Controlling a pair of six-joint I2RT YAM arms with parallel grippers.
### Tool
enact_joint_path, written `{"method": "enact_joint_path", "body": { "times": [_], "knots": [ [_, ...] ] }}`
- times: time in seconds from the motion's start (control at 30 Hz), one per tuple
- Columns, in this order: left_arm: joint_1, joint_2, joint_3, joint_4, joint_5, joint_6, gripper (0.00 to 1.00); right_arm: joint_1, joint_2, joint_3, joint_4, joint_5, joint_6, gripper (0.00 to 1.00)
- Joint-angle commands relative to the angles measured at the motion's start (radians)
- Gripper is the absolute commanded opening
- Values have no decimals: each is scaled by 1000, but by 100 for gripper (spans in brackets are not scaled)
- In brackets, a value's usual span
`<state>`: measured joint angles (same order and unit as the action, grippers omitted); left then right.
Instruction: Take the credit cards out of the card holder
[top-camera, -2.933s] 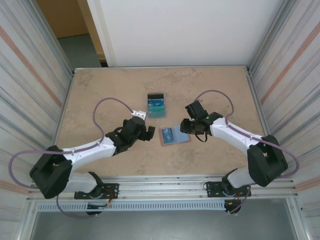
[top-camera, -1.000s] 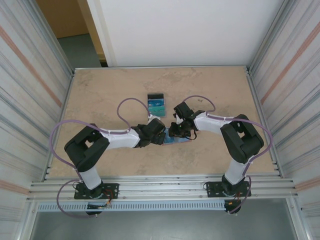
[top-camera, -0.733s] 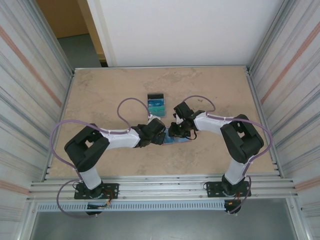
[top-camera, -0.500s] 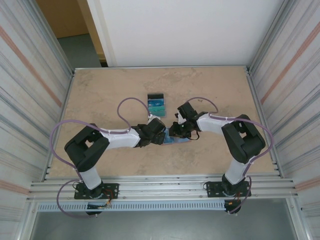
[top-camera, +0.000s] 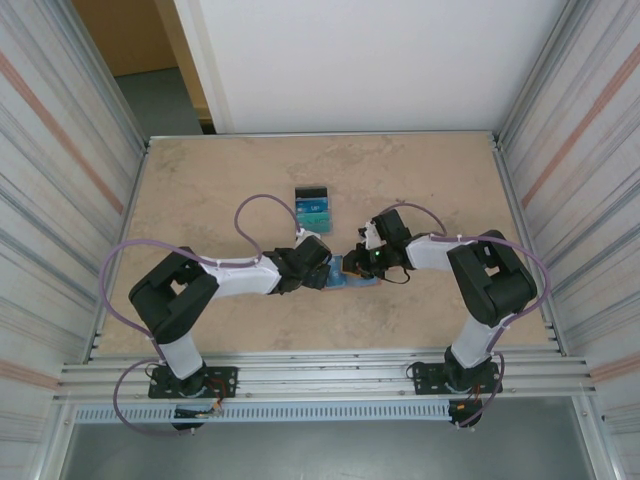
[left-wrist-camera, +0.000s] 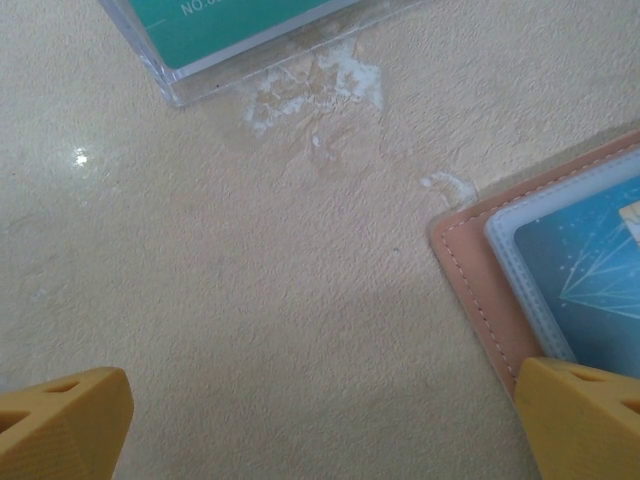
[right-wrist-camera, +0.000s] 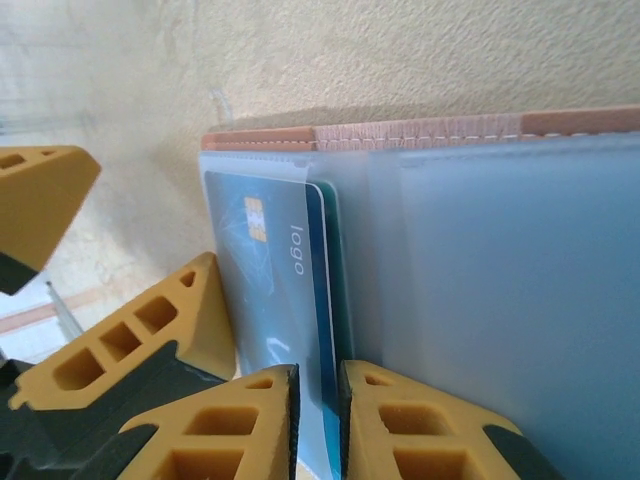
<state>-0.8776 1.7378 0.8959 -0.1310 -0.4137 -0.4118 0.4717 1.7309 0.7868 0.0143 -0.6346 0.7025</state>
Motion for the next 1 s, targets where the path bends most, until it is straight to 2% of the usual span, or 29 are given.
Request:
{"method": "enact_joint_path", "body": {
  "times": [0.0,0.33,0.6,0.97],
  "knots": [
    [-5,29,17,-63,-17,10,99,-11,-26,-17,84,-86,29,19],
    [-5,37,45,-102,-31,5,99,-44,18,-32,132,-130,23,14],
    [-3,42,52,-121,-39,9,99,-70,4,-50,165,-154,27,2],
    [5,44,45,-135,-42,4,99,-106,-2,-66,152,-152,12,0]
  ]
}}
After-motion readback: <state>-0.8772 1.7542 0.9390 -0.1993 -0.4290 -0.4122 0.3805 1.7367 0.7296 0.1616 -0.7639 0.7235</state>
